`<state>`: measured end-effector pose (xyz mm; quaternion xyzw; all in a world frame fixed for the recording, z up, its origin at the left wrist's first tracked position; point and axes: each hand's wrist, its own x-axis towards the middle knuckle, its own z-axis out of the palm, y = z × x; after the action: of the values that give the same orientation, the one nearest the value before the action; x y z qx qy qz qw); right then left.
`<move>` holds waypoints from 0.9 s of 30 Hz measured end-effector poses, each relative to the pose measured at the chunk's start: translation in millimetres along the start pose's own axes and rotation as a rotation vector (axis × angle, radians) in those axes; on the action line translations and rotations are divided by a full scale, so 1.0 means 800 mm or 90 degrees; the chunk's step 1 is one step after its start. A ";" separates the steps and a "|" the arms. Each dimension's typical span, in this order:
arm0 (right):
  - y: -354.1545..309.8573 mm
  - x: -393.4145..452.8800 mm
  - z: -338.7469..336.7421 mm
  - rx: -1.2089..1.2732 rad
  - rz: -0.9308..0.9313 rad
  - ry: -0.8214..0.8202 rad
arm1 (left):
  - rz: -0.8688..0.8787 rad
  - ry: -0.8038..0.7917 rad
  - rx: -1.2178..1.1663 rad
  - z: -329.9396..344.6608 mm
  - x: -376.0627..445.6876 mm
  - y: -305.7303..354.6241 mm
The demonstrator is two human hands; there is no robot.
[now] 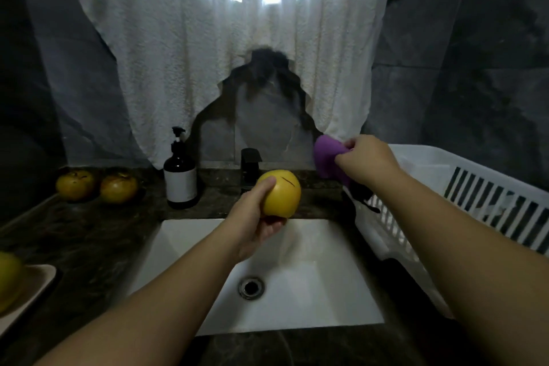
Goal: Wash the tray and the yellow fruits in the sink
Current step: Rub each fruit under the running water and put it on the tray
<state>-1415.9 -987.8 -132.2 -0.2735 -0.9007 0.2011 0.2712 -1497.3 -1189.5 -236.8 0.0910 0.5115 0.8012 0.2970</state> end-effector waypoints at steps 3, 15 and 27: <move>-0.033 -0.040 0.056 0.381 -0.003 -0.093 | 0.009 -0.016 -0.109 0.000 0.002 -0.003; -0.015 -0.115 0.188 0.430 -0.217 -0.022 | -0.019 0.019 -0.049 -0.030 0.018 -0.054; -0.022 -0.108 0.190 0.560 -0.164 0.006 | 0.028 -0.035 -0.114 -0.022 0.008 -0.047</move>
<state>-1453.2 -1085.6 -273.2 -0.0192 -0.7549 0.5279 0.3888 -1496.1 -1188.1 -278.8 0.0971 0.4277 0.8470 0.3004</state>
